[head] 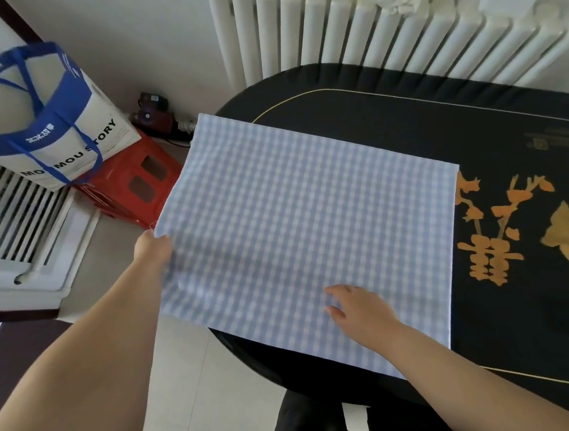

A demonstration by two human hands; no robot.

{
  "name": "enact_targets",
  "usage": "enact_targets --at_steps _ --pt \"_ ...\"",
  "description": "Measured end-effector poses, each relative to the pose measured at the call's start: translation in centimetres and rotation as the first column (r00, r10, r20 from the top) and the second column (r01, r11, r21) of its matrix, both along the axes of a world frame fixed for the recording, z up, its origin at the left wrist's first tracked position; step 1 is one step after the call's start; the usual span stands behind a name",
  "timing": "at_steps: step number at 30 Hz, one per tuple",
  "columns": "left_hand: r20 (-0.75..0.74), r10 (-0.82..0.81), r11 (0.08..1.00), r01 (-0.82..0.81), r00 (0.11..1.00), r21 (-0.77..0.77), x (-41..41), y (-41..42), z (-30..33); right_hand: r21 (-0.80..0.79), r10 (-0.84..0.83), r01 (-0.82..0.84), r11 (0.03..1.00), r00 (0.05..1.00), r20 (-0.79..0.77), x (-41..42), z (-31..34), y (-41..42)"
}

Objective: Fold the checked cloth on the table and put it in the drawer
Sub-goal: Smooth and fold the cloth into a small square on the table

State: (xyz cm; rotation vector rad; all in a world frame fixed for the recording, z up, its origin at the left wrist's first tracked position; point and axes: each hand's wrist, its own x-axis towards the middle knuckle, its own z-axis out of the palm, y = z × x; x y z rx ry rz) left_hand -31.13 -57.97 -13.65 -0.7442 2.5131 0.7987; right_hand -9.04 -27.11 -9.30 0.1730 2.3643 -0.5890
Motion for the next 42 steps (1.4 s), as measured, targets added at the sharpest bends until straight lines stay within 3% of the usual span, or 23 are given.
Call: enact_targets --at_steps 6,10,14,19,23,29,37,42 --pt "0.025 0.01 0.994 -0.013 1.0 0.105 -0.7 -0.3 0.2 -0.015 -0.011 0.011 1.0 1.0 0.0 0.0 -0.5 -0.1" --pt "0.033 0.14 0.979 -0.143 0.99 0.144 -2.0 -0.1 -0.3 -0.009 0.005 -0.005 1.0 1.0 -0.025 0.2 -0.8 -0.3" --pt "0.113 -0.008 0.992 -0.006 0.994 0.124 -1.5 0.9 0.1 0.055 0.05 -0.044 0.998 0.994 -0.1 0.9 -1.5 -0.5" --pt "0.114 -0.056 0.993 0.043 0.992 0.111 -1.7 -0.4 -0.6 0.197 0.346 -0.332 0.922 0.937 -0.04 2.3 -3.6 -0.7" --pt "0.155 -0.085 0.989 0.065 0.984 0.131 -1.9 -3.7 -2.3 0.173 0.418 -0.403 0.899 0.906 -0.062 2.9 -4.1 -1.0" --pt "0.131 -0.236 0.965 0.217 0.963 0.147 0.4 -2.7 2.3 0.108 0.682 -0.673 0.731 0.718 -0.138 3.9 -4.8 -1.7" --pt "0.13 -0.376 0.914 0.345 0.917 0.211 1.2 -2.1 7.0 0.097 0.729 -0.723 0.684 0.678 -0.092 3.1 -3.5 -4.2" --pt "0.083 -0.459 0.888 0.453 0.884 0.082 2.3 -0.2 8.6 0.158 0.747 -0.733 0.661 0.664 -0.042 3.5 -3.9 -5.3"
